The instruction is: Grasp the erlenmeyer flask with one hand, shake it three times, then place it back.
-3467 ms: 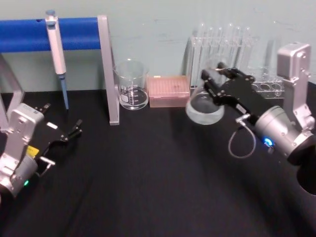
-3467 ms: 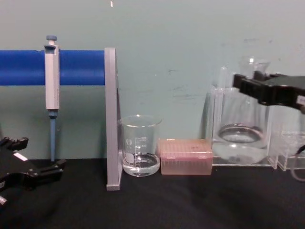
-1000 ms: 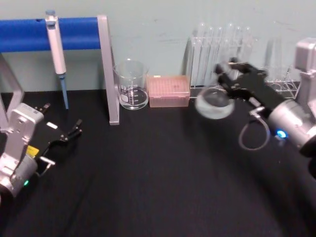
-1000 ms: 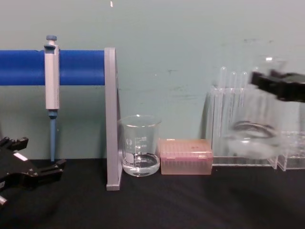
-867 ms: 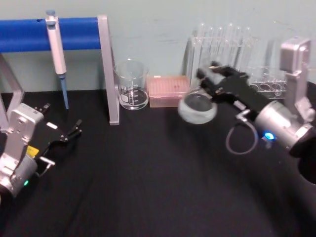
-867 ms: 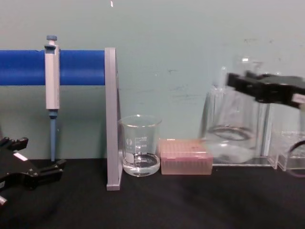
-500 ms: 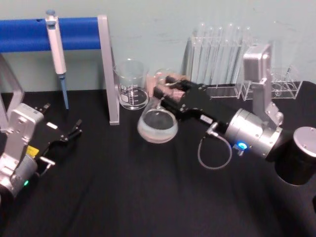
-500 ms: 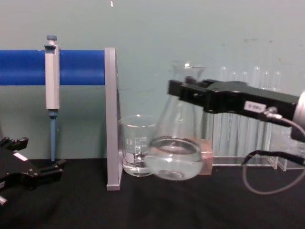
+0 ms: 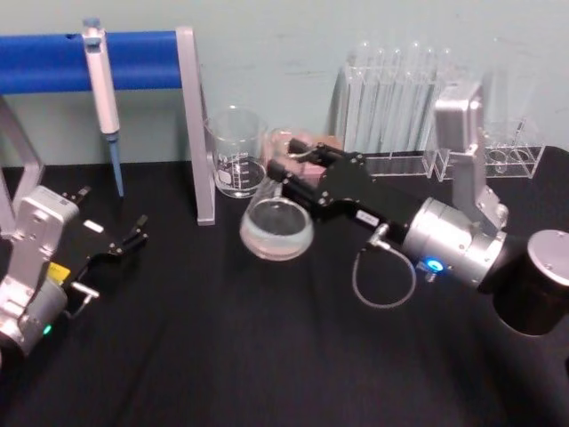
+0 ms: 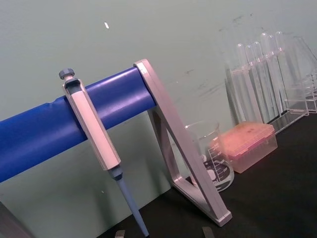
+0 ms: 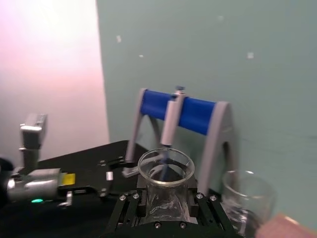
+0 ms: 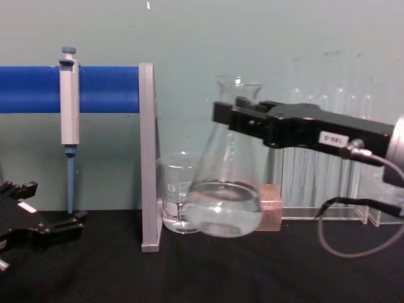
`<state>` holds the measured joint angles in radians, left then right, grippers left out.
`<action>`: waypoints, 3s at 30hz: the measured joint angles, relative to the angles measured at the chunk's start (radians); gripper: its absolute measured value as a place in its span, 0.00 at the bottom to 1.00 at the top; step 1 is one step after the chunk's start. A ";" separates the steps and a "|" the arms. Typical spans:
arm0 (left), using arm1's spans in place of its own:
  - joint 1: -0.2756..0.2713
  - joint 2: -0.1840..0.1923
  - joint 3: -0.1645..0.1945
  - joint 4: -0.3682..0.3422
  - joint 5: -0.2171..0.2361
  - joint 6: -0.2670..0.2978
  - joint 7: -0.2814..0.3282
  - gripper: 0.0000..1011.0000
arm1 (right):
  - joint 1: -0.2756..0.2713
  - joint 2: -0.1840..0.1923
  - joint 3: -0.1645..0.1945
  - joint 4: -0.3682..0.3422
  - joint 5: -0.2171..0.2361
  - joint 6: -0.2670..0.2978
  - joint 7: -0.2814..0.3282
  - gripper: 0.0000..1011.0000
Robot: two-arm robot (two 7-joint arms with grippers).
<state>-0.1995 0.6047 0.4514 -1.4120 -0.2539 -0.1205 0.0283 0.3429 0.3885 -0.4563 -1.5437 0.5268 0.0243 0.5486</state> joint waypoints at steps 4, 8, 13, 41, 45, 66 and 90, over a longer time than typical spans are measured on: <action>0.000 0.000 0.000 0.000 0.000 0.000 0.000 0.99 | -0.011 0.010 0.024 -0.004 0.002 -0.009 -0.045 0.45; 0.000 0.000 0.000 0.000 0.000 0.000 0.000 0.99 | -0.028 0.021 0.062 -0.007 0.002 -0.015 -0.101 0.45; 0.000 0.000 0.000 0.000 0.000 0.000 0.000 0.99 | -0.056 0.037 0.131 -0.015 -0.007 -0.014 -0.186 0.45; 0.000 0.000 0.000 0.000 0.000 0.000 0.000 0.99 | -0.057 0.014 0.137 -0.012 -0.030 0.036 -0.113 0.45; 0.000 0.000 0.000 0.000 0.000 0.000 0.000 0.99 | -0.042 0.016 0.089 -0.008 -0.017 0.037 -0.060 0.45; 0.000 0.000 0.000 0.000 0.000 0.000 0.000 0.99 | -0.019 0.050 0.005 0.000 0.036 0.034 -0.008 0.45; 0.000 0.000 0.000 0.000 0.000 0.000 0.000 0.99 | 0.012 0.087 -0.043 0.107 0.020 -0.054 0.077 0.45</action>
<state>-0.1995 0.6047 0.4514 -1.4120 -0.2539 -0.1205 0.0283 0.3552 0.4754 -0.4992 -1.4363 0.5468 -0.0296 0.6256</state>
